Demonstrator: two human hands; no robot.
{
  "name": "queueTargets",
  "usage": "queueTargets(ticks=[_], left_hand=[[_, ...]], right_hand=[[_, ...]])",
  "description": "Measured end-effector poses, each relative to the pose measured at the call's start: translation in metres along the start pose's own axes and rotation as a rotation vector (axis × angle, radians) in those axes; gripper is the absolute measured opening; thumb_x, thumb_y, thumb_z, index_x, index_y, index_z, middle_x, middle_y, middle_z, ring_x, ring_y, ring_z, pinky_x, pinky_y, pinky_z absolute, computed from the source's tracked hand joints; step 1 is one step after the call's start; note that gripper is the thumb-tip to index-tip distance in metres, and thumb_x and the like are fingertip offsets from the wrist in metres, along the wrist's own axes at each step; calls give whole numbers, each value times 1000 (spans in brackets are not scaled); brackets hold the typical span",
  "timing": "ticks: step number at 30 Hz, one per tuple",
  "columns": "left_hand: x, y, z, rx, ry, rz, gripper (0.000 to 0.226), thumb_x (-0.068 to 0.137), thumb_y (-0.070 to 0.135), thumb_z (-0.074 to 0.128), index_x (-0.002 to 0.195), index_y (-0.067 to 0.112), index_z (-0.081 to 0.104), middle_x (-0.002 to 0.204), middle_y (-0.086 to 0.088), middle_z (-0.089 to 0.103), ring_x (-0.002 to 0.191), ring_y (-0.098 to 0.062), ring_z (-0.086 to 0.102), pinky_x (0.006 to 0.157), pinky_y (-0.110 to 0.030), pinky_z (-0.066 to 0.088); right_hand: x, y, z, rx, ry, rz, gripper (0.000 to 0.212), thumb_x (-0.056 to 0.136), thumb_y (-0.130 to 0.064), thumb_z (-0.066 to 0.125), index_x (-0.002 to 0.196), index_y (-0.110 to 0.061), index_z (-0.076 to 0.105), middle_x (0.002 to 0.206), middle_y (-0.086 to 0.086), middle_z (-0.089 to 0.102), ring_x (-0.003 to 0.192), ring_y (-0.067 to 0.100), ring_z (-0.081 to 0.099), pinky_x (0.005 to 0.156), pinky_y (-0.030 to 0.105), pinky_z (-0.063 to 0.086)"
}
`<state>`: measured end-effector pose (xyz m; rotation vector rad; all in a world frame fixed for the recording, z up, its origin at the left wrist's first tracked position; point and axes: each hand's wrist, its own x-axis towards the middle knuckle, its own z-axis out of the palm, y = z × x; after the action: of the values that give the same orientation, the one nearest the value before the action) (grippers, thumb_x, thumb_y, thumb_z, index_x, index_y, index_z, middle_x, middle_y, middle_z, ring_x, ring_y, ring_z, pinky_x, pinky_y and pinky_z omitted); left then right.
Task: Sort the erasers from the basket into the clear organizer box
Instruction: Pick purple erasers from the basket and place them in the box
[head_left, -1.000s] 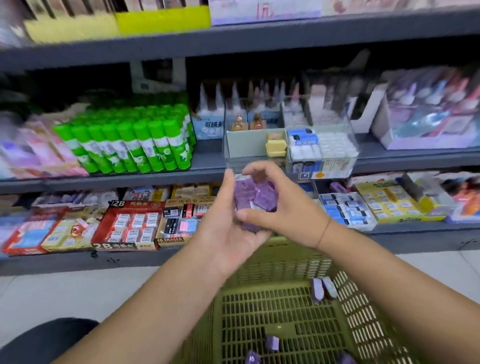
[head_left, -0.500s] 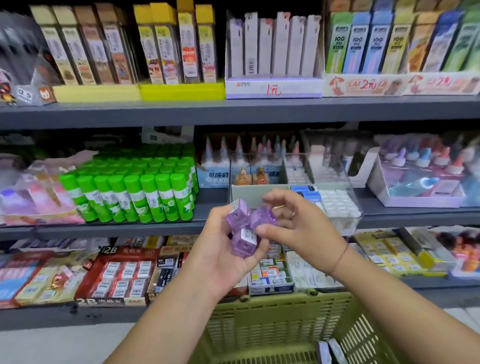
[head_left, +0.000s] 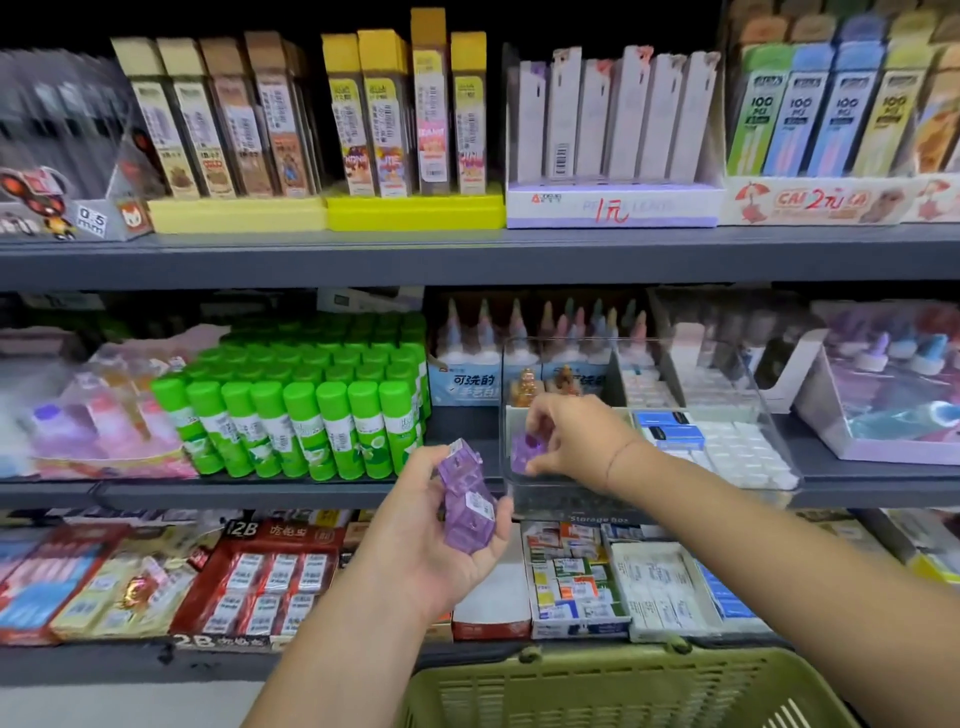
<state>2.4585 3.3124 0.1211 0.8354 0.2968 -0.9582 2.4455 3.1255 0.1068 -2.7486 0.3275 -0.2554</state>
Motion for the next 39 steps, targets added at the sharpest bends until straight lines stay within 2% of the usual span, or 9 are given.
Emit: queueTargets(ticks=[6, 15, 18, 21, 25, 30, 34, 37, 39], left_hand=[[2, 4, -4, -11, 50, -7, 29, 79, 34, 69, 92, 10, 60, 99, -16, 57, 78, -26, 57, 56, -30, 55], [1, -5, 1, 38, 61, -27, 34, 81, 39, 69, 93, 8, 63, 90, -16, 59, 71, -25, 57, 49, -25, 53], [-1, -6, 2, 50, 18, -39, 37, 81, 43, 68, 92, 8, 65, 90, -15, 60, 65, -24, 59, 48, -23, 52], [-1, -6, 2, 65, -42, -51, 42, 81, 49, 65, 90, 7, 68, 84, -14, 61, 58, -22, 59, 48, -22, 50], [1, -9, 2, 121, -86, -52, 51, 77, 57, 65, 96, 11, 72, 81, -9, 68, 60, -20, 62, 48, -21, 50], [1, -12, 2, 131, -40, -17, 50, 75, 57, 65, 93, 10, 69, 76, -11, 67, 56, -21, 61, 45, -22, 51], [2, -10, -1, 67, 72, 7, 34, 83, 41, 68, 92, 9, 63, 84, -18, 62, 63, -26, 60, 43, -24, 51], [3, -9, -4, 40, 114, 0, 27, 87, 34, 67, 89, 7, 63, 87, -19, 60, 69, -28, 58, 43, -23, 51], [4, -9, -4, 34, 122, -2, 25, 88, 32, 66, 89, 7, 63, 90, -19, 59, 70, -28, 58, 43, -24, 52]], right_hand=[[11, 2, 13, -98, -39, -28, 23, 78, -19, 75, 100, -15, 67, 94, 1, 68, 83, 14, 59, 77, 24, 46], [5, -5, -1, -238, 16, -80, 30, 86, -35, 66, 109, -17, 66, 109, 1, 58, 98, 18, 55, 82, 26, 43], [-11, -15, -19, 130, 102, -131, 19, 86, -28, 67, 104, -22, 67, 98, -7, 61, 88, 10, 59, 83, 24, 48], [-31, -29, -33, 603, -64, -211, 27, 87, -11, 65, 110, -25, 61, 109, -3, 64, 96, 7, 61, 86, 21, 50], [-43, -40, -30, 447, -114, -291, 43, 74, -17, 79, 112, -22, 59, 113, -5, 59, 98, 2, 56, 87, 15, 46], [-43, -39, -19, 620, 8, -186, 25, 81, -18, 73, 104, -13, 63, 97, 5, 66, 82, 14, 63, 79, 30, 54], [-28, -12, -26, 362, 149, -26, 26, 85, -34, 66, 109, -27, 58, 100, -5, 63, 83, 10, 64, 79, 29, 53], [-21, 0, -24, 137, 107, 58, 29, 82, -43, 68, 101, -31, 51, 89, -9, 59, 75, 6, 55, 69, 23, 46], [-18, 2, -17, 45, 59, 81, 29, 81, -47, 67, 96, -29, 50, 88, -8, 62, 82, 12, 58, 78, 29, 48]])
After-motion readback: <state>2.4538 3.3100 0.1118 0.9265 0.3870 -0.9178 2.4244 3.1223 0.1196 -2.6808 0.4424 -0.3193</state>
